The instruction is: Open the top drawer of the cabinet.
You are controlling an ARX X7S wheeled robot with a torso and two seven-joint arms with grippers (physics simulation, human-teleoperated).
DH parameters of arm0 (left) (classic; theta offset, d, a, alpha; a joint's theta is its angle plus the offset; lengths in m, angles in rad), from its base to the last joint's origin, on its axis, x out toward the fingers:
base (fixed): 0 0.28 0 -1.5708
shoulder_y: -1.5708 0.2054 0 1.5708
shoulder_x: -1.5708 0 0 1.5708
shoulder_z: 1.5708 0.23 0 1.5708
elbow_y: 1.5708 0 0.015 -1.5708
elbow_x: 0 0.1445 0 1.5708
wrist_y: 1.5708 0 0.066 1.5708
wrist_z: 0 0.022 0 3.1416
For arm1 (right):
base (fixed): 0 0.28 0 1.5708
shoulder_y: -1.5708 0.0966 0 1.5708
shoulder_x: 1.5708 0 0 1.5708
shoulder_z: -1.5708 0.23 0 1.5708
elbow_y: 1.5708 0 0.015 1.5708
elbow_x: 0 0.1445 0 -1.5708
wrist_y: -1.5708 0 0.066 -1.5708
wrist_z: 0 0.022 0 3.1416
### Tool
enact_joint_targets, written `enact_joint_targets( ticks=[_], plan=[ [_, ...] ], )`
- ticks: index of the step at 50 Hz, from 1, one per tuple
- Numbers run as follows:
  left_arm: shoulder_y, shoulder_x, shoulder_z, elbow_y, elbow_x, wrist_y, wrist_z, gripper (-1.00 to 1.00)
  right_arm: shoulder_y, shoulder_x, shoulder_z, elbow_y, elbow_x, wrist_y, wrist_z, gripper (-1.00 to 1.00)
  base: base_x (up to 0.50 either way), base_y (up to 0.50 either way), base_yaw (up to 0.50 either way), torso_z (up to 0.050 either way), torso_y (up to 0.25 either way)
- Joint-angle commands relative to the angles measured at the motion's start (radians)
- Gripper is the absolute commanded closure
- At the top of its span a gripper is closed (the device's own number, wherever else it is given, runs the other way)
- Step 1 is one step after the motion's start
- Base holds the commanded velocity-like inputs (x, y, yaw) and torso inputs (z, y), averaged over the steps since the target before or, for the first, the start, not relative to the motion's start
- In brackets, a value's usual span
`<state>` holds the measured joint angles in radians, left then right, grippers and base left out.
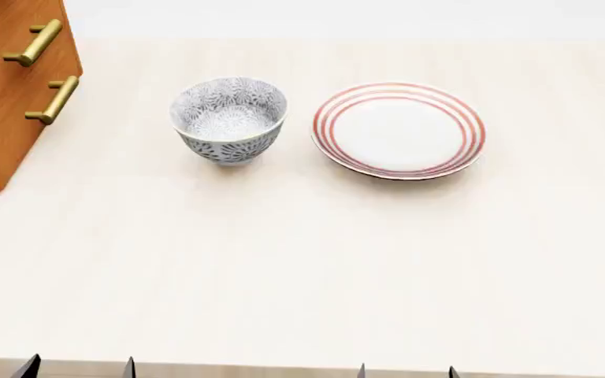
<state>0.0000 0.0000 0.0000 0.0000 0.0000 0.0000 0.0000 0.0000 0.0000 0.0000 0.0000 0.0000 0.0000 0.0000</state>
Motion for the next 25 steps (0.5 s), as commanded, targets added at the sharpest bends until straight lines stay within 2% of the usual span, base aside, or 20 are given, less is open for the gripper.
enact_joint_targets(
  ticks=[1,17,18,19,25],
  plan=[
    [0.003,-0.016,0.019,0.010,-0.015,-0.005,-0.018,-1.00,-0.005,0.016,-0.022,-0.015,0.009,0.008,0.021,-1.00,0.00,0.00,0.00,0.000,0.000],
    [0.006,-0.058,0.067,0.020,-0.049,-0.016,-0.069,-1.00,-0.008,0.057,-0.070,-0.023,0.045,0.012,0.068,-1.00,0.00,0.00,0.00,0.000,0.000],
    [0.011,-0.082,0.097,0.015,-0.074,-0.001,-0.092,-1.00,-0.010,0.083,-0.098,-0.039,0.069,0.033,0.097,-1.00,0.00,0.00,0.00,0.000,0.000],
    [0.010,-0.010,0.012,0.022,-0.007,-0.016,-0.011,-1.00,-0.011,0.011,-0.016,-0.026,-0.003,0.017,0.014,-1.00,0.00,0.00,0.00,0.000,0.000],
    [0.008,-0.034,0.040,0.021,-0.030,-0.018,-0.039,-1.00,-0.012,0.034,-0.043,-0.030,0.021,0.018,0.042,-1.00,0.00,0.00,0.00,0.000,0.000]
  ],
)
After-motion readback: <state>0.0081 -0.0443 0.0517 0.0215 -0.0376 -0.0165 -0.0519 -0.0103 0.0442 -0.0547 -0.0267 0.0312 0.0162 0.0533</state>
